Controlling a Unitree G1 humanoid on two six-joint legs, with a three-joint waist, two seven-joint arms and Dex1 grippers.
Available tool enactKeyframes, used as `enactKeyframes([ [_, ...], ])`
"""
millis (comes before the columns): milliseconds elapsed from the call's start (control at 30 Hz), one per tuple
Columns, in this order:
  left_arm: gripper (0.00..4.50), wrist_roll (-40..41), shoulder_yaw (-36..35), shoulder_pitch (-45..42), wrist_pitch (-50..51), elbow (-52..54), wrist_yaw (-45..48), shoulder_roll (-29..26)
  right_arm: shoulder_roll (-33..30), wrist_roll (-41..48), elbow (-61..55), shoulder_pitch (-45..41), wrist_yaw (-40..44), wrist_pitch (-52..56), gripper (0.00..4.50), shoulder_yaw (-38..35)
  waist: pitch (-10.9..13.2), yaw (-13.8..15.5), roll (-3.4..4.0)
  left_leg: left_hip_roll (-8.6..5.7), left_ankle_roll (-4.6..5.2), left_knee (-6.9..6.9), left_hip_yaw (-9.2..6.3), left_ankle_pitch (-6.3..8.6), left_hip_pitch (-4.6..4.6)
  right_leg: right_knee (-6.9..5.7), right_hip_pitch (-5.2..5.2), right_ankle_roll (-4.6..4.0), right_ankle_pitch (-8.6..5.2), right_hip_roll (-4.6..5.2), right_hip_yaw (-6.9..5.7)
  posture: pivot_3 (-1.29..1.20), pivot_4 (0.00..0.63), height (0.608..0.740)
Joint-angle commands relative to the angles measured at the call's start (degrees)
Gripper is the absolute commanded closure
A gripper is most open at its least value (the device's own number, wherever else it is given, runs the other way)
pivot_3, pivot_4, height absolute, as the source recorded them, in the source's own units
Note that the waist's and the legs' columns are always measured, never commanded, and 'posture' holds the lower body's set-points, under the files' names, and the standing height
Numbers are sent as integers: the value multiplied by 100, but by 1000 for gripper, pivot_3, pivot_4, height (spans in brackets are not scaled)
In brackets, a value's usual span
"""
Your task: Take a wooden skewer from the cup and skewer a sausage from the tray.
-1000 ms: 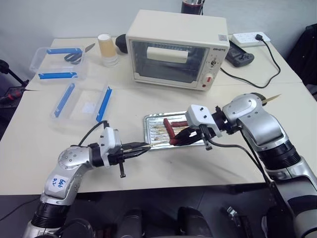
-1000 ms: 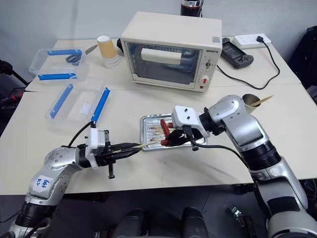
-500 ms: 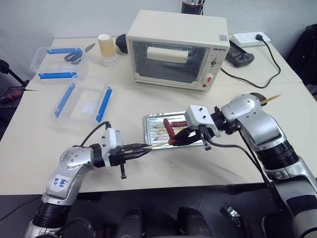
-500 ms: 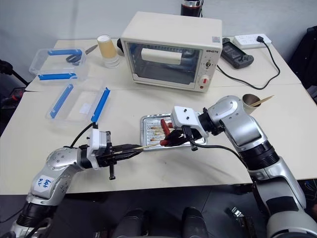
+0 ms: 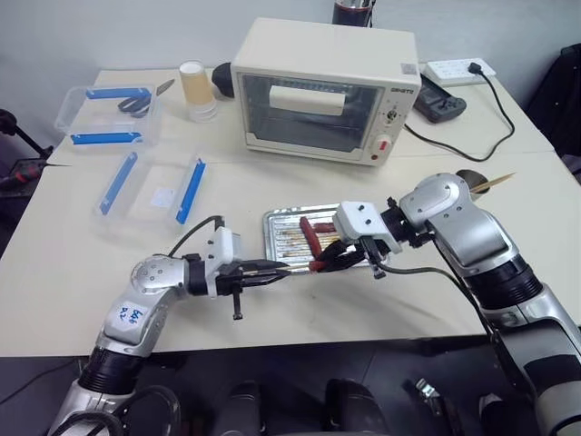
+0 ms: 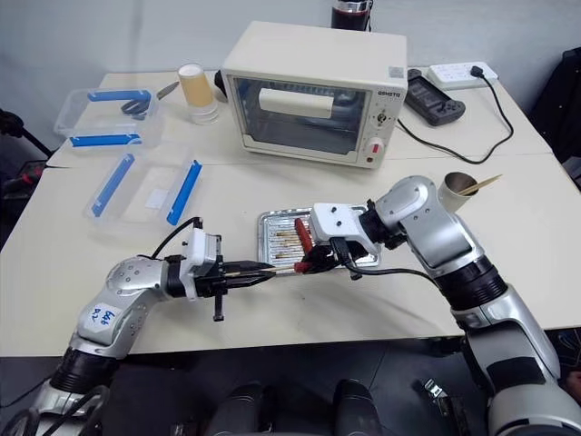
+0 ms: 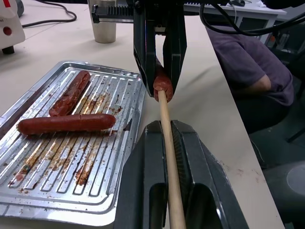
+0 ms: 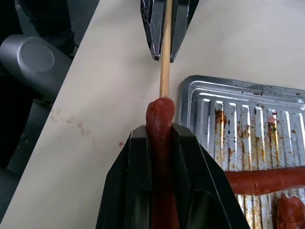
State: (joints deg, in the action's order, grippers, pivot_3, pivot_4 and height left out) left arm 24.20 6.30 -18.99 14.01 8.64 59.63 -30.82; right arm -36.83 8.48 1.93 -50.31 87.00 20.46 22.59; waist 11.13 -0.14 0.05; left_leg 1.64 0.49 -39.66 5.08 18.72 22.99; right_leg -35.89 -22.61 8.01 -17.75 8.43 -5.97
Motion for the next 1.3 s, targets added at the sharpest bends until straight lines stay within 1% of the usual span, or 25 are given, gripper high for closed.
enactKeyframes([
  [33,4500,-39,354,-203,-21,112,164,204,217,106,-150,-213,55,-96,4136,40,0,2,0,0,0,0,0,0,0,0,0,0,0,0,0,0,150,740],
  [167,4500,-86,540,-377,18,27,201,423,320,112,-170,-255,63,-52,4136,66,0,12,0,-1,0,-1,-1,0,1,0,0,0,0,0,0,0,150,740],
  [333,4500,-153,600,-458,86,-7,263,575,367,128,-181,-262,99,-28,4136,47,0,1,0,0,0,-2,-1,0,1,-1,0,0,0,0,-1,0,150,740],
  [467,4500,-177,553,-475,111,-12,265,624,325,161,-217,-224,111,109,4136,12,0,8,0,0,0,-3,-1,0,1,-1,0,0,0,0,0,0,150,740],
  [567,4500,-194,410,-414,90,-24,257,547,207,159,-218,-147,30,269,4136,-103,0,5,0,0,0,-4,-1,0,2,-1,0,0,0,0,0,0,150,740],
  [700,4500,-147,84,-261,89,-32,234,336,-103,140,-73,-6,-7,210,3038,-325,0,2,0,0,0,-4,-1,0,2,-1,0,0,0,0,0,0,150,740],
  [867,4500,-85,-309,22,35,-8,222,-18,-630,204,96,203,154,-188,1372,-591,0,10,0,-1,0,-5,-3,0,4,1,0,0,0,1,-1,0,150,740],
  [967,4500,49,-686,335,11,65,260,-280,-1006,515,-13,429,390,-120,351,-883,0,4,0,1,0,-4,-3,0,4,0,0,0,0,0,-1,0,150,740],
  [1000,4500,110,-786,429,-2,104,265,-325,-1068,647,-75,508,406,-52,76,-972,0,4,0,1,0,-2,-4,0,4,0,0,0,0,1,-1,0,150,740],
  [1100,4500,549,-1406,922,-32,362,159,-338,-1097,1572,-464,1061,237,482,27,-1676,0,1,0,4,0,-1,-4,0,3,2,0,0,0,0,-2,0,150,740],
  [1200,4500,819,-2130,1416,-96,648,-353,-174,-1049,2297,-981,1866,-143,811,27,-2389,1,11,-1,6,0,2,-12,0,4,3,2,0,0,2,-4,0,150,740],
  [1233,4500,1038,-2541,1658,-47,801,-675,-41,-840,2590,-1198,2266,-476,812,27,-2803,1,17,-2,4,0,1,-13,1,3,2,3,0,0,4,-4,0,150,740],
  [1300,4500,1470,-3115,2012,108,1088,-1189,212,-390,2753,-1483,2798,-1013,315,27,-3382,-9,29,-20,13,1,0,-26,1,2,5,12,0,0,6,-9,0,150,740],
])
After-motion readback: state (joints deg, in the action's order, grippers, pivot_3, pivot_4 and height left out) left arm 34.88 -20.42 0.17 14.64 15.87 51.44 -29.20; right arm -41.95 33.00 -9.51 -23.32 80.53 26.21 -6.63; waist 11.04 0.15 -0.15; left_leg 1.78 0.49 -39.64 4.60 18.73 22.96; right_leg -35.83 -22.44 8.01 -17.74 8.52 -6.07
